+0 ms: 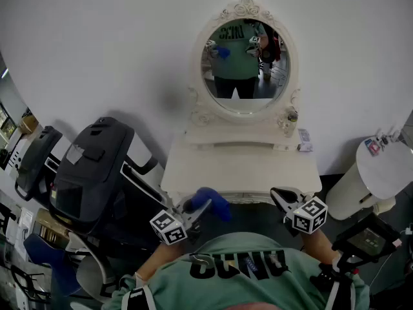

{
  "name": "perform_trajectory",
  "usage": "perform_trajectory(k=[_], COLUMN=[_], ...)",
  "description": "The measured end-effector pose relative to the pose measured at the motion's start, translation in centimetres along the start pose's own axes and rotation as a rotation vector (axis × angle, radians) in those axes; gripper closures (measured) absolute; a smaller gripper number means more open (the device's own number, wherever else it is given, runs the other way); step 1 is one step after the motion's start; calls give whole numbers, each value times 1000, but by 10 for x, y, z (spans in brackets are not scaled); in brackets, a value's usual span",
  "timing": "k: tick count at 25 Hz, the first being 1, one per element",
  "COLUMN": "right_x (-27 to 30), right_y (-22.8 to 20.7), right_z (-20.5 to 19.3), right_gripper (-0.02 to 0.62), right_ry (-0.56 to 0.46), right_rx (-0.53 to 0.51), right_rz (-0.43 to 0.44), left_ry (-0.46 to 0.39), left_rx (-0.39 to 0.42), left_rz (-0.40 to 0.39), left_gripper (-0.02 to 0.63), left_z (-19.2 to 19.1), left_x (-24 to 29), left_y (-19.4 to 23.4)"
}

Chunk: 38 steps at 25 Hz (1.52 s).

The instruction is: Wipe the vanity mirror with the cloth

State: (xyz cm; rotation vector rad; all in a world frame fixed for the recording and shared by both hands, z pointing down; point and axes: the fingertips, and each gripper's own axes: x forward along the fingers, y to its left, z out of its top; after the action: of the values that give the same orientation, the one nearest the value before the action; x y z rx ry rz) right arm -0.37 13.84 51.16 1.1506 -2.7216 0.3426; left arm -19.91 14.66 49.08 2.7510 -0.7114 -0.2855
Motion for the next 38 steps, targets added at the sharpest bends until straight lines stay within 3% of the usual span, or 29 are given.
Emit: perform_trajectory(k=[10, 17, 30, 38], right_x=[1, -3, -69, -89], right_y=[2, -10, -69, -95], right_z=[1, 2, -10, -12], right_gripper=[584, 583, 583, 583], right_ry=[-3, -32, -49, -33], right_rx=[-10, 53, 55, 21], right_rz=[-1, -24, -22, 44], left_ry=[1, 11, 32, 46], left_rx=[-10, 2, 35, 26], left_rz=[1, -7, -47, -22], left_gripper=[514, 514, 514, 514], left_z=[-2, -2, -18, -37], left_x=[-3, 5, 88, 128], left_y=[-1, -3, -47, -64])
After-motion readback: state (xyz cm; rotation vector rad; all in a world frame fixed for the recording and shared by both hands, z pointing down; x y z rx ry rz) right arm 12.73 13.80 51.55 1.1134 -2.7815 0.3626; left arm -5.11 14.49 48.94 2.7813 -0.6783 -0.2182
